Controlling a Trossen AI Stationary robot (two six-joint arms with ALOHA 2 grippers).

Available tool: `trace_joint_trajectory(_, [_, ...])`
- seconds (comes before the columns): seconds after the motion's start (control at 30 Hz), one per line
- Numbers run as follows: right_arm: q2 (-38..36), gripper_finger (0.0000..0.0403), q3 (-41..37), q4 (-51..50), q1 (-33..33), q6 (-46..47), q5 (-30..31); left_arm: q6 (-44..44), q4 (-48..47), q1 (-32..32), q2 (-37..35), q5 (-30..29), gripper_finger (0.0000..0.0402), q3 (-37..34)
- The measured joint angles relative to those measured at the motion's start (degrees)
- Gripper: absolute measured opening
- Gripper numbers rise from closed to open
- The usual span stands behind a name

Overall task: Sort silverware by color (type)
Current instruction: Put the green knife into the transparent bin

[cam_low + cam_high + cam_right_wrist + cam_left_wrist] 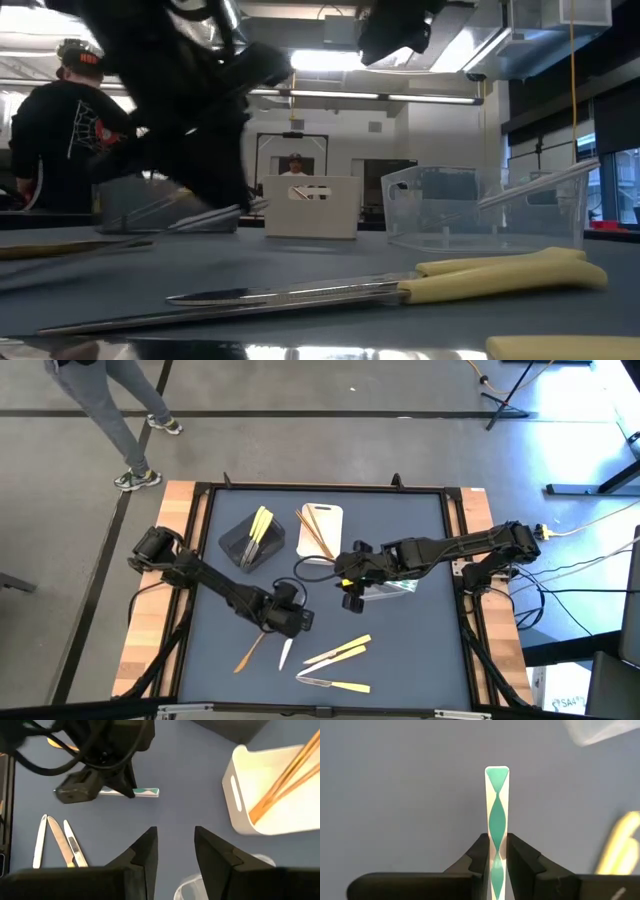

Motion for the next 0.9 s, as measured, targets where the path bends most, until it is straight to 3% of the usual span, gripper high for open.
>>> trace_joint_trajectory(0.4, [-0.7, 0.0117, 0.0, -6.6, -0.5, 7.1, -1.1, 25.7, 17.1, 3.6, 0.0, -4.4, 0.0045, 0.0])
trace_joint_trajectory(0.63, [-2.7, 0.0117, 0.0, -10.3, -3.3, 9.5, -11.2, 44.2, 28.8, 4.9, 0.0, -4.9, 0.0045, 0.0])
trace_joint_trajectory(0.9, [-3.1, 0.0117, 0.1, -11.0, -7.4, 13.6, -28.3, 68.1, 38.5, 5.0, -0.1, -4.7, 0.0045, 0.1])
